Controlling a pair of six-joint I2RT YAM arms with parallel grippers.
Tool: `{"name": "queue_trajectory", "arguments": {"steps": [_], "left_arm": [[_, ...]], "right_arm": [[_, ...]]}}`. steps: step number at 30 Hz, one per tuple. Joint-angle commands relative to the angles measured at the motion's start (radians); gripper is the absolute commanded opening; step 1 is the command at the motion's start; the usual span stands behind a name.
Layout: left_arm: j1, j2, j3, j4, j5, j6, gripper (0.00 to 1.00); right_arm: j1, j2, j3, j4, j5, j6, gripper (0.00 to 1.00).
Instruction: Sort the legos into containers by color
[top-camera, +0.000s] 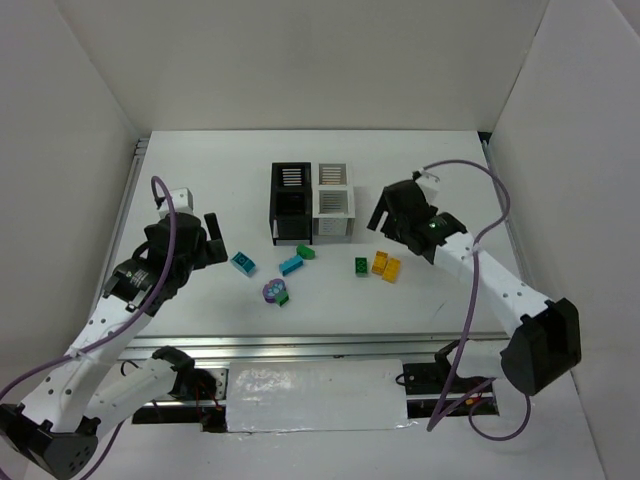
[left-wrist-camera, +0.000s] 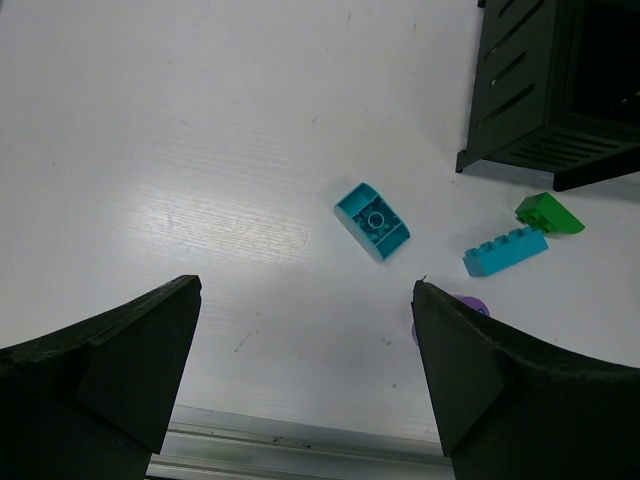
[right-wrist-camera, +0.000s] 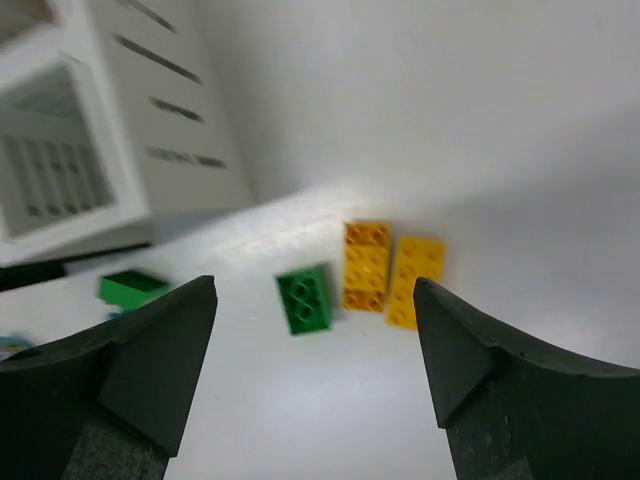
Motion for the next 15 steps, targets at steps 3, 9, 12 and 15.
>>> {"name": "queue_trajectory", "arguments": {"steps": [3,9,12,15], "left_arm": [[0.007,-0.002,0.032,0.003,-0.014,-0.010,0.99],[0.006,-0.002,0.028,0.009,0.009,0.000,1.00],[0.007,0.001,0.026,0.014,0.013,0.005,0.99],[0.006,0.012,0.026,0.017,0.021,0.014,1.00]], "right_arm": [[-0.023,-0.108,-0.171,-0.070,0.049,0.143,0.86],[-0.134,-0.070,-0.257,-0.041,-0.079,0.132,0.82],[-0.150,-0.007,-0.262,-0.023,-0.108,0.102,0.78],[-0.150,0.051,-0.239,-0.013,-0.131,0.073,0.75]]}}
